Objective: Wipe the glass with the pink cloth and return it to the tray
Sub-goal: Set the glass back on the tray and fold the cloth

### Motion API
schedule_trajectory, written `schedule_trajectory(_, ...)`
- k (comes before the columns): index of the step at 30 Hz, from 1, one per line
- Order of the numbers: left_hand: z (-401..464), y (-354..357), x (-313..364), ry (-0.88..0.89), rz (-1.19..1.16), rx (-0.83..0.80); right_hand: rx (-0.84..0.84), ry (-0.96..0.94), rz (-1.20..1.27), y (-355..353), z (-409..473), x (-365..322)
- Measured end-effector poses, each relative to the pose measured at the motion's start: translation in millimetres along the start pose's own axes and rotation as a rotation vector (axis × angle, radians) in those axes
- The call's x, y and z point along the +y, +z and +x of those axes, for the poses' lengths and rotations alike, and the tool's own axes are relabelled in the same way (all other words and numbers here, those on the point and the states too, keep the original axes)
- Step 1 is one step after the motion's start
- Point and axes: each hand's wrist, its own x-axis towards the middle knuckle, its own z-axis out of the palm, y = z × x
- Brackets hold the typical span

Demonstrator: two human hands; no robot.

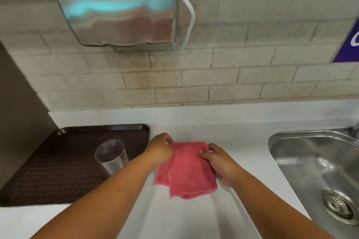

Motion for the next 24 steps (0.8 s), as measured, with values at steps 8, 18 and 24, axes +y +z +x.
schedule_trajectory(8, 65, 14, 15, -0.019, 0.117, 0.173, 0.25, -0.043, -0.334, 8, 85, -21)
schedule_trajectory(18, 110, 17, 21, 0.037, 0.379, 0.212, 0.394, -0.115, -0.804, 9, 135, -35)
schedule_trajectory(24, 96, 48, 13, 0.206, 0.638, 0.353, 0.383, -0.611, -1.273, 17, 110, -17)
